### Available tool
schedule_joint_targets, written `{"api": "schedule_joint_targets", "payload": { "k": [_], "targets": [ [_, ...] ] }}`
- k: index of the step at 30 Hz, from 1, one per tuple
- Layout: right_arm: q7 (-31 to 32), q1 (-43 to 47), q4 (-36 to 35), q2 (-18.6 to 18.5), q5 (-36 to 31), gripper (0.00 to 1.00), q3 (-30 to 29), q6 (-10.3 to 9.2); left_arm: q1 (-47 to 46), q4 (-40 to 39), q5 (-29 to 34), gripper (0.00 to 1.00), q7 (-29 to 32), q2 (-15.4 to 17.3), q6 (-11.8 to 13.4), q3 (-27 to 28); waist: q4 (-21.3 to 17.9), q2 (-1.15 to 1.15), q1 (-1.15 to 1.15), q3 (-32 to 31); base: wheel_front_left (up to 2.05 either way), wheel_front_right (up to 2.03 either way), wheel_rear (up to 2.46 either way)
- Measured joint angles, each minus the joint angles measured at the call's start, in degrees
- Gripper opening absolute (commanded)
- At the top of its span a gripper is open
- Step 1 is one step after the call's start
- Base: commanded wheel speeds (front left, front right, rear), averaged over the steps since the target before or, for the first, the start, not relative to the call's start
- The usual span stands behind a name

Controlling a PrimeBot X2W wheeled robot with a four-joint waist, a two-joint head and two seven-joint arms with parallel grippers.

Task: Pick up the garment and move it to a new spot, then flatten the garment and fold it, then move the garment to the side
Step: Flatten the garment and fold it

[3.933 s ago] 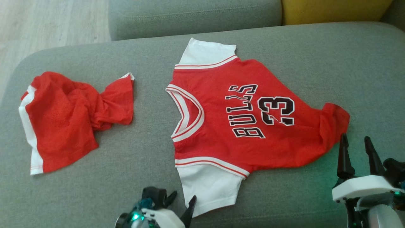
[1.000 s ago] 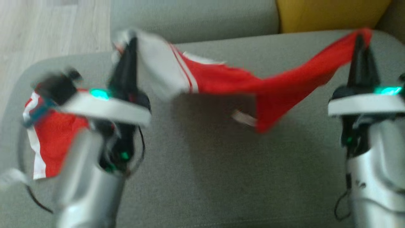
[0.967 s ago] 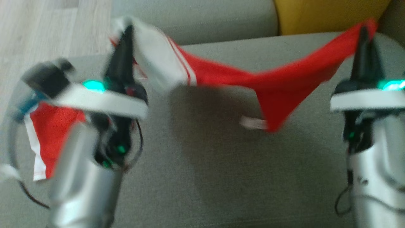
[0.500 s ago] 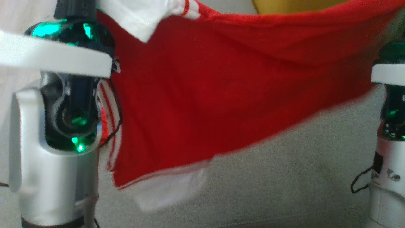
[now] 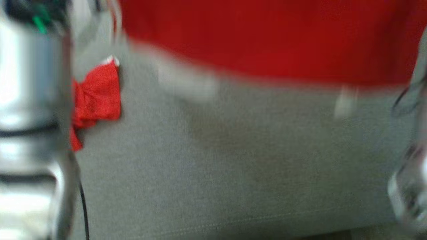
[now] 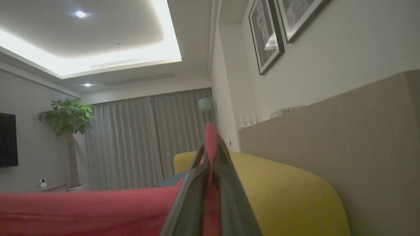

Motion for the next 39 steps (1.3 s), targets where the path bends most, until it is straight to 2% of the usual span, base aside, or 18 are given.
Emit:
{"api": "schedule_joint_targets", "payload": {
  "k": [3,7,10,14,18,24,28,33,39],
  "targets": [
    [-5.9,-12.0,8.6,-4.2,-1.1,0.00,2.0,0.00,-10.7,7.0,2.0,0.00,-4.3,0.2,-2.7,0.0,0.6,0.00,0.00,4.8,0.00,0.00,0.00],
    [-13.4,-23.2,19.8,-6.0,-0.2,0.00,2.6,0.00,-19.7,15.3,4.3,0.00,-11.4,0.3,-6.0,0.3,2.0,0.00,0.01,10.1,0.00,0.00,0.00],
    [-15.3,-25.5,25.1,-6.3,1.3,0.00,4.0,0.00,-21.7,20.2,8.4,0.00,-16.3,0.9,-7.4,-1.7,3.5,0.00,0.01,12.6,0.00,0.00,0.00],
    [-15.9,-25.0,27.4,-6.6,3.8,0.00,5.1,0.00,-21.2,26.3,8.5,0.00,-18.9,-0.2,-9.6,-2.8,5.2,0.00,0.01,15.0,0.00,0.00,0.00],
    [-15.9,-21.4,29.4,-8.1,4.6,0.00,4.7,0.00,-16.6,30.4,7.4,0.00,-20.3,-2.2,-12.2,-4.7,6.5,0.00,0.01,16.6,0.00,0.00,0.00],
    [-14.1,-9.7,43.9,-9.4,4.8,0.00,5.4,0.00,-3.1,36.0,7.5,0.00,-21.3,-3.2,-15.1,-9.5,7.3,0.00,0.00,15.9,0.00,0.00,0.00],
    [-10.3,-7.8,48.9,-11.0,4.8,0.00,8.3,0.00,3.5,36.9,8.2,0.00,-20.2,-2.8,-16.7,-13.9,7.4,0.00,0.00,14.1,0.00,0.00,0.00],
    [-7.7,-3.4,49.8,-11.5,7.8,0.00,12.8,0.00,11.5,34.7,8.1,0.00,-18.8,-0.2,-17.0,-18.1,7.5,0.00,0.00,10.9,0.00,0.00,0.00],
    [-6.1,5.2,48.3,-13.3,11.3,0.00,20.3,0.00,21.0,27.6,6.4,0.00,-17.3,4.3,-17.4,-24.1,7.4,0.00,0.00,6.4,0.00,0.00,0.00]
  ]
}}
